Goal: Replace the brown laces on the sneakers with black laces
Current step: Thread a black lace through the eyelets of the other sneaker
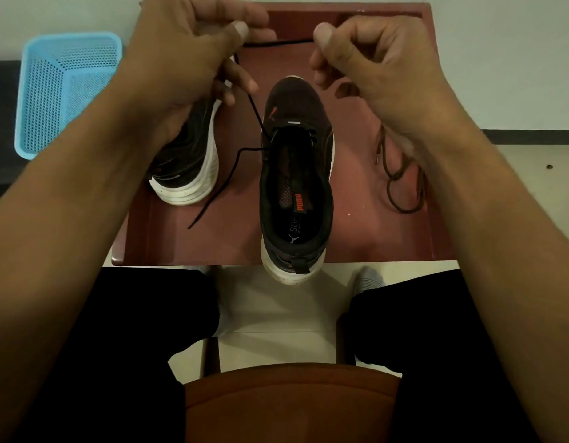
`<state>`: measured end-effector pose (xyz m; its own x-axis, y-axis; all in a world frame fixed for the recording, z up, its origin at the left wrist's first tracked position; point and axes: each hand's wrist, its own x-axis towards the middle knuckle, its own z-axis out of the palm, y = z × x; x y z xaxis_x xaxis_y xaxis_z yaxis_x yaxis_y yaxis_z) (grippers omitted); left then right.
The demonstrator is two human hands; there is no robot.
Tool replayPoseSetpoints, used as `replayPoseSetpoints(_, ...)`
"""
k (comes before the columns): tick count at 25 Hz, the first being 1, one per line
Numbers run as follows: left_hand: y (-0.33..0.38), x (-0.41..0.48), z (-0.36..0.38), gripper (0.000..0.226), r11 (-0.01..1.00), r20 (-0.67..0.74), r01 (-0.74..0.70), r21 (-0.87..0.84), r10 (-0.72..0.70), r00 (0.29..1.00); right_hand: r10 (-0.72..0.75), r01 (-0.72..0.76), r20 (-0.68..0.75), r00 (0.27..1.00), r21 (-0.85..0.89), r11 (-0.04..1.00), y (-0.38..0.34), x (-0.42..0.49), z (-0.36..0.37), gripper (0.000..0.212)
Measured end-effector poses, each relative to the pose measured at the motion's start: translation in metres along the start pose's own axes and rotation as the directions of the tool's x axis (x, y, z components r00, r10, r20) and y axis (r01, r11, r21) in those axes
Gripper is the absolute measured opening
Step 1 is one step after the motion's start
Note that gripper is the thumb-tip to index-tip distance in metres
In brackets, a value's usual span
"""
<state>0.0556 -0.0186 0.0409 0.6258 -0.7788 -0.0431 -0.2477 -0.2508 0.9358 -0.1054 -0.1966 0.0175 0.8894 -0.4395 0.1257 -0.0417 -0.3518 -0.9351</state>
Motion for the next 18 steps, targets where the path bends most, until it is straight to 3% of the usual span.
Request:
replayPoseSetpoints(4, -0.009, 0.001, -0.001, 0.026, 0.944, -0.112, 0.022, 0.329, 0.016, 0.994, 0.093, -0.095, -0.07, 0.993, -0.025, 0.995, 0.007, 0.001, -0.012, 0.035)
replayPoseSetpoints(7, -0.012, 0.003, -0.005, 0.039, 0.693, -0.104, -0.027, 0.72, 0.146, 0.984, 0.121, -0.131, -0.076, 0.99, -0.139, 0.982, 0.007, -0.001, -0.01, 0.041)
replayPoseSetpoints(8, -0.01, 0.003, -0.006, 0.046, 0.625, -0.096, -0.051, 0.779, 0.199, 0.975, 0.119, -0.129, -0.061, 0.991, -0.197, 0.972, 0.006, -0.001, -0.007, 0.042)
replayPoseSetpoints(13, 0.01, -0.004, 0.02, 0.044, 0.712, 0.206, -0.338, 0.615, 0.269, 0.941, 0.095, -0.076, 0.038, 0.995, -0.342, 0.937, -0.002, 0.0, 0.013, 0.039)
replayPoseSetpoints(18, 0.003, -0.001, 0.025, 0.028, 0.731, 0.165, -0.353, 0.584, 0.319, 0.933, 0.058, -0.028, 0.09, 0.994, -0.304, 0.952, -0.004, 0.0, 0.013, 0.038)
